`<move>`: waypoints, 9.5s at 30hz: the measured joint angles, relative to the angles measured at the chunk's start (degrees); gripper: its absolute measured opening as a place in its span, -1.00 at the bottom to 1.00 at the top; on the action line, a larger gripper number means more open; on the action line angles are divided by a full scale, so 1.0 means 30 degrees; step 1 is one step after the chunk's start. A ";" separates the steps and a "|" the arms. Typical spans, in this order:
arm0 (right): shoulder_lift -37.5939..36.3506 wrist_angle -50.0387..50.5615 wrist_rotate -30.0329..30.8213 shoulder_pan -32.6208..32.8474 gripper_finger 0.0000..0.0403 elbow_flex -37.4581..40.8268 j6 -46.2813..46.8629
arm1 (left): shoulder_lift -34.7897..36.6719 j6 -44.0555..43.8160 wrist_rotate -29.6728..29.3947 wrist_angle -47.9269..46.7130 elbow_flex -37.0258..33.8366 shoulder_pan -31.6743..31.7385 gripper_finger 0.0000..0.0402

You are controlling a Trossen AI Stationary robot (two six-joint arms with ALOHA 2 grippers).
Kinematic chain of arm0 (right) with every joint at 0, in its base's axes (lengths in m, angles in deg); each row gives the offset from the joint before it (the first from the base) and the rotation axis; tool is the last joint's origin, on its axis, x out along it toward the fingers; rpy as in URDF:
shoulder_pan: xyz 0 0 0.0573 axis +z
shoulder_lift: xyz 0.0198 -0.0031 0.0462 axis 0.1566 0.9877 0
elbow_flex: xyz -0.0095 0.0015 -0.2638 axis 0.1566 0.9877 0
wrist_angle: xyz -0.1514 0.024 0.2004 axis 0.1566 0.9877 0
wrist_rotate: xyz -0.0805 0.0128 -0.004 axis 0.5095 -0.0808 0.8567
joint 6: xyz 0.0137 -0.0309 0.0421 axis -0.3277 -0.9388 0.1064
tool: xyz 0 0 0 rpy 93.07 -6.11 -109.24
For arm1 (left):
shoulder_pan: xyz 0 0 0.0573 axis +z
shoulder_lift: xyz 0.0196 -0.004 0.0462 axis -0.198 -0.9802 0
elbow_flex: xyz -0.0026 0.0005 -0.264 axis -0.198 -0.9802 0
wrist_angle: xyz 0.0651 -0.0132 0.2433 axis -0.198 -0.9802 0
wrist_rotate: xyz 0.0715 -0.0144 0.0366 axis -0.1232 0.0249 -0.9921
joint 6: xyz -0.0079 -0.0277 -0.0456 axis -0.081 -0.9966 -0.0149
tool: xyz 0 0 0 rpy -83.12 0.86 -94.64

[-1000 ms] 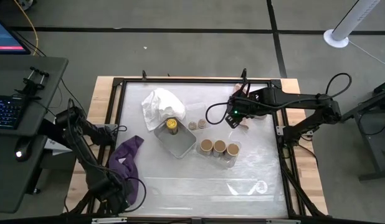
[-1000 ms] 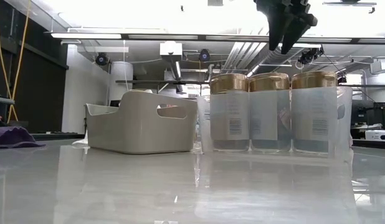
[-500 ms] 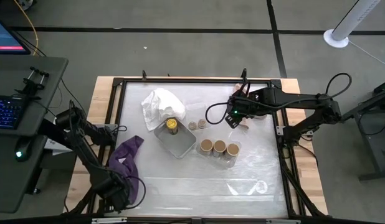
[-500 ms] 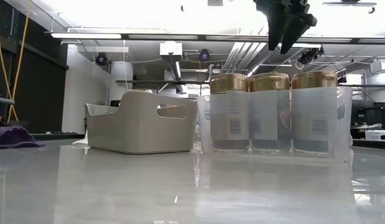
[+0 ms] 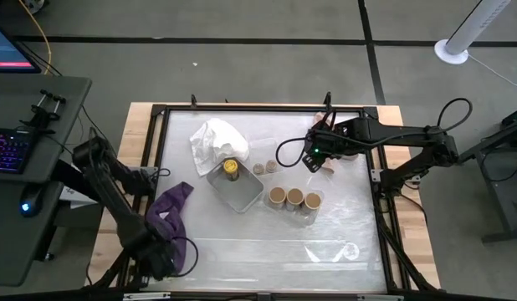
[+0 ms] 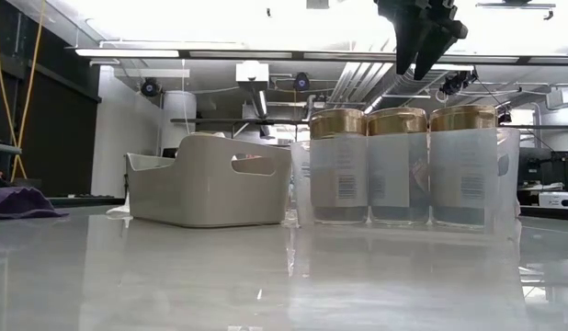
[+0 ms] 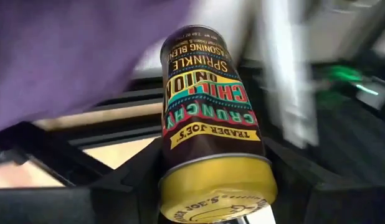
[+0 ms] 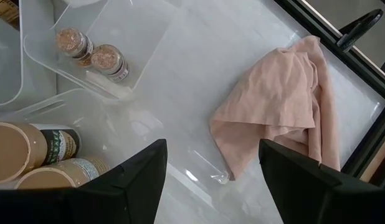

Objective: Sort spices by type
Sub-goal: Put the yellow seasoning bottle into the gray bin, then adjust the right yellow seasoning bottle in the gray bin, then return to Home Position

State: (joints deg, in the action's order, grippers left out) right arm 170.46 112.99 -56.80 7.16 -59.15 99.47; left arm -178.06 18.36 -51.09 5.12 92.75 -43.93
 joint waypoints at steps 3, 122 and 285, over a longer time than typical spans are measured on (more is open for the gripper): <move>0.0000 0.0007 -0.0015 -0.0014 0.24 0.0000 -0.0048 | 0.1565 0.1746 0.0474 -0.0045 0.1295 0.0831 -0.04; 0.0000 -0.0707 -0.0452 -0.0014 0.24 -0.0007 0.0139 | 0.5171 0.9700 -1.3217 1.1890 -0.3849 2.0233 -1.00; -1.8652 -3.3914 -0.9196 0.0627 -1.00 2.6990 -0.7540 | 2.1501 0.9773 -1.5759 3.3805 -2.1144 1.7413 -1.00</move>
State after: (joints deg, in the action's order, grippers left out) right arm 114.50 11.25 -84.39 9.04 21.82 76.85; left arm -113.56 47.68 -98.37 106.53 29.32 8.31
